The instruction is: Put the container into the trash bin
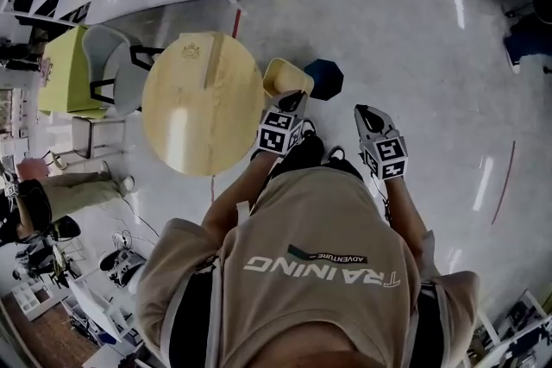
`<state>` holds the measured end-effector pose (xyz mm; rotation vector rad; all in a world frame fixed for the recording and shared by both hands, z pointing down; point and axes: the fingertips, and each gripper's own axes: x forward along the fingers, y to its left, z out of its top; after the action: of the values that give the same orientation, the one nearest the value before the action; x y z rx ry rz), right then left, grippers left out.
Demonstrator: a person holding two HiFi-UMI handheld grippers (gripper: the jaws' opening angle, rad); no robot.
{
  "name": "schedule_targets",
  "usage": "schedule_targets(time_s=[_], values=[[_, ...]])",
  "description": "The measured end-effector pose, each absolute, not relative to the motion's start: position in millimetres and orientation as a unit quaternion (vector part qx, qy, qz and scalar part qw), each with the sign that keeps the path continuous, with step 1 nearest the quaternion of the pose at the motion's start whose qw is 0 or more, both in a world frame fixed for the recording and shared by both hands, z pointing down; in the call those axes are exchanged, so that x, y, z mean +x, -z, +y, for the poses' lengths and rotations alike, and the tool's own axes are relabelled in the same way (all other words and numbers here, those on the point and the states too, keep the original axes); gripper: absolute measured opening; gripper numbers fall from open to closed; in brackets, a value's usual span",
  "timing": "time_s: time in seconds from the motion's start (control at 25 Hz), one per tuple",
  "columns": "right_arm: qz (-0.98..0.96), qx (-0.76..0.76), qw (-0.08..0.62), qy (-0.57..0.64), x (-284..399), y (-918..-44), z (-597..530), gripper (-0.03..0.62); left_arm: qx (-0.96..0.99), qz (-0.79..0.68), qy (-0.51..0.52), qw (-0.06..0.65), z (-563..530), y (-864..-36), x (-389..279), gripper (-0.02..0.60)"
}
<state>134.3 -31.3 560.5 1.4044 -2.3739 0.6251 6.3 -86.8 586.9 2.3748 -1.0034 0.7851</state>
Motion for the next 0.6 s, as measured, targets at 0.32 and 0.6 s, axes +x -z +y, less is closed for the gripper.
schedule_targets(time_s=[0.32, 0.6], values=[[-0.799, 0.536, 0.149, -0.228, 118, -557, -81, 0.005, 0.876, -0.317, -0.289, 0.22, -135, -601, -2, 0.021], [-0.787, 0.546, 0.156, -0.24, 115, -561, -107, 0.005, 0.878, -0.298, -0.296, 0.229, -162, -614, 2, 0.021]])
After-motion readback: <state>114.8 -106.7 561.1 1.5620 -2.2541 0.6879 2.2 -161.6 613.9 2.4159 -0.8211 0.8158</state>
